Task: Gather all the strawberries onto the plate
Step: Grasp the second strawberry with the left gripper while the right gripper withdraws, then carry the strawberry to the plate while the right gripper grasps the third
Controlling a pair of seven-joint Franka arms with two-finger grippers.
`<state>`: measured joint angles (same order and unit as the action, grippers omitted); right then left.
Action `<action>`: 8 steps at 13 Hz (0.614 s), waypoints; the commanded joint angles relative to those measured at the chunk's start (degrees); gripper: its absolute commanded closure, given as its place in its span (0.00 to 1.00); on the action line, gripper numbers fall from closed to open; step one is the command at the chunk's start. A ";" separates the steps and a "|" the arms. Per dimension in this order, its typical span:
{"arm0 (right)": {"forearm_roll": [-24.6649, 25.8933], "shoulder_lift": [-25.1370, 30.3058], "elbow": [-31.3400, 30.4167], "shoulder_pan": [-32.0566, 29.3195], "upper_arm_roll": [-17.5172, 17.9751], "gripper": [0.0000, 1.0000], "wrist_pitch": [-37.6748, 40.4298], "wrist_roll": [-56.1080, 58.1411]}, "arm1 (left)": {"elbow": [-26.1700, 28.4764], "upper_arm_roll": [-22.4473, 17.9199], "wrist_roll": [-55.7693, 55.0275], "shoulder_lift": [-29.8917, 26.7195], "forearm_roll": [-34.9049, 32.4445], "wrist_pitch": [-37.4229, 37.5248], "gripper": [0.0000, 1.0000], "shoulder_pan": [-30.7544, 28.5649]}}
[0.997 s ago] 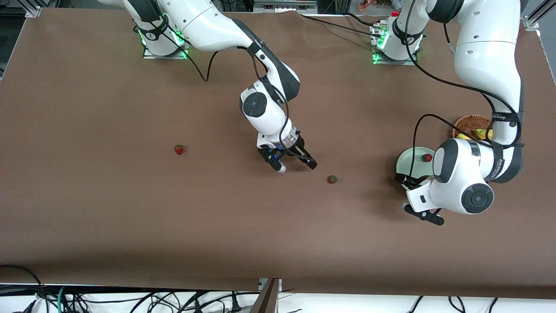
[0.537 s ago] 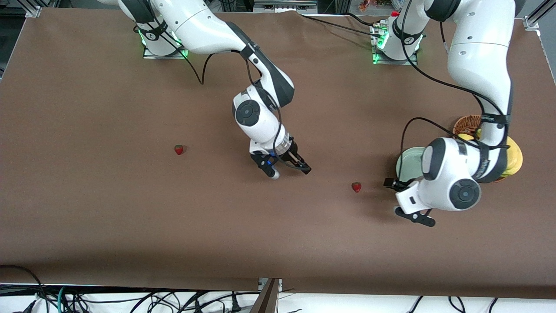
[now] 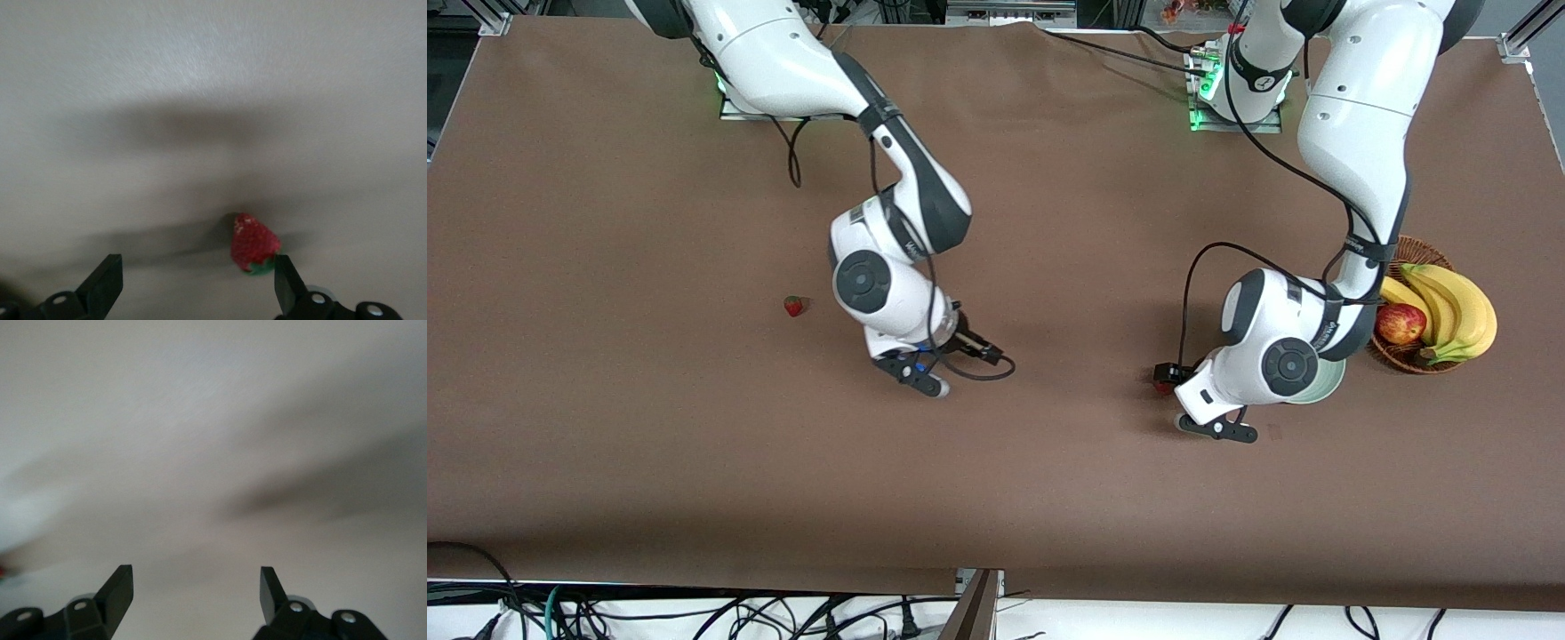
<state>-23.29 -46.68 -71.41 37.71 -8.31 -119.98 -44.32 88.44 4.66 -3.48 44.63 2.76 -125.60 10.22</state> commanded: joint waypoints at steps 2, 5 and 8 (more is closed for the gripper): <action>3.76 2.56 -5.21 0.35 -5.30 0.15 5.81 13.08 | 3.76 -0.18 -5.73 -3.23 0.14 -1.66 0.00 1.03; 8.95 9.66 -18.63 0.35 -6.80 0.15 2.06 20.31 | 3.67 0.18 -11.19 -3.15 -0.39 -1.92 0.00 2.44; 13.88 16.69 -32.08 0.44 -6.89 0.15 -6.02 23.56 | 3.67 0.18 -11.55 -3.06 -0.39 -2.71 0.00 2.44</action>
<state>-11.90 -38.35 -90.65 37.50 -15.35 -120.39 -23.65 89.95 5.02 -13.96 43.31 2.74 -126.94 12.64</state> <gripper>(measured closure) 0.150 0.000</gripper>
